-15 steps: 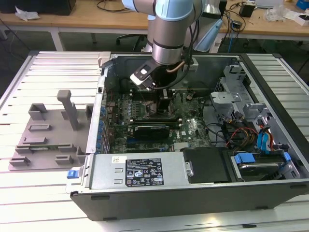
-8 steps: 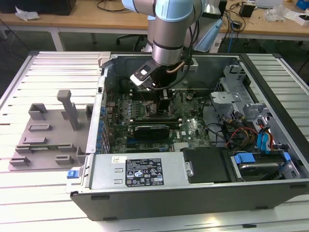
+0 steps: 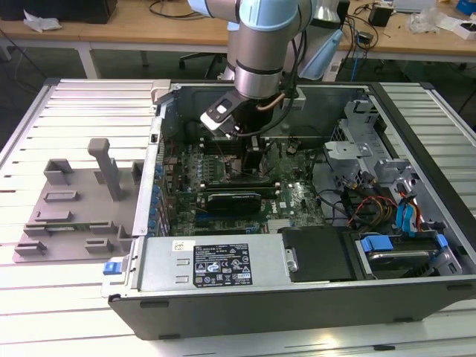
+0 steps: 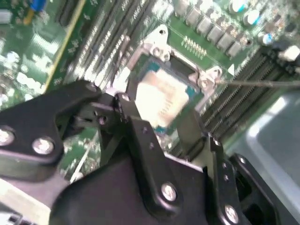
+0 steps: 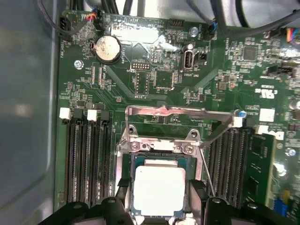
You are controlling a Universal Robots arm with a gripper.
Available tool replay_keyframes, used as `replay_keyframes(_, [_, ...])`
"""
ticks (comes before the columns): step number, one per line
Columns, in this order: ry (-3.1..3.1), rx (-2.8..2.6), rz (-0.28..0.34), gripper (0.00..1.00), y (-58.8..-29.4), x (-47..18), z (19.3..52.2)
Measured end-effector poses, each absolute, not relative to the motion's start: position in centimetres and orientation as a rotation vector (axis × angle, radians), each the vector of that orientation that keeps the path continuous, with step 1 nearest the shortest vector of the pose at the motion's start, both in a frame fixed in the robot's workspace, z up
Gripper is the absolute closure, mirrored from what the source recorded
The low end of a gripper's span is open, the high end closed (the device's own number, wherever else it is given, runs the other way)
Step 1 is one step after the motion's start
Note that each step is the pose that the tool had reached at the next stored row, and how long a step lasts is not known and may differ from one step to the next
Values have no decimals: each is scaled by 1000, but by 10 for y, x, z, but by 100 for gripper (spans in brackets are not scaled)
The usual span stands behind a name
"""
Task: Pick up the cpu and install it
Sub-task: 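Place the cpu into insertion slot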
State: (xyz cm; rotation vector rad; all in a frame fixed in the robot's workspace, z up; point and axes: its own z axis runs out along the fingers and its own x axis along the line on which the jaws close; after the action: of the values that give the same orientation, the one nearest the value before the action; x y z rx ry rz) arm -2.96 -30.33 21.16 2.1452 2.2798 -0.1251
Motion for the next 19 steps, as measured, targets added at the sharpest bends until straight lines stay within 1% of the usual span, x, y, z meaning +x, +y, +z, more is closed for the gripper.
replay_keyframes(1, [2280, 2145, -125, 39, -303, -30, 214])
replay_keyframes(2, [2280, 2145, -125, 47, -303, -30, 215])
replay_keyframes(3, [2280, 2145, -125, 47, -303, -30, 215])
replay_keyframes(8, [2283, 2148, -118, 78, -304, -30, 215])
replay_keyframes(10, [2284, 2149, -117, 78, -304, -30, 216])
replay_keyframes(12, [2284, 2149, -117, 89, -304, -30, 221])
replay_keyframes(17, [2284, 2149, -117, 89, -304, -30, 254])
replay_keyframes(19, [2284, 2149, -117, 89, -304, -30, 276])
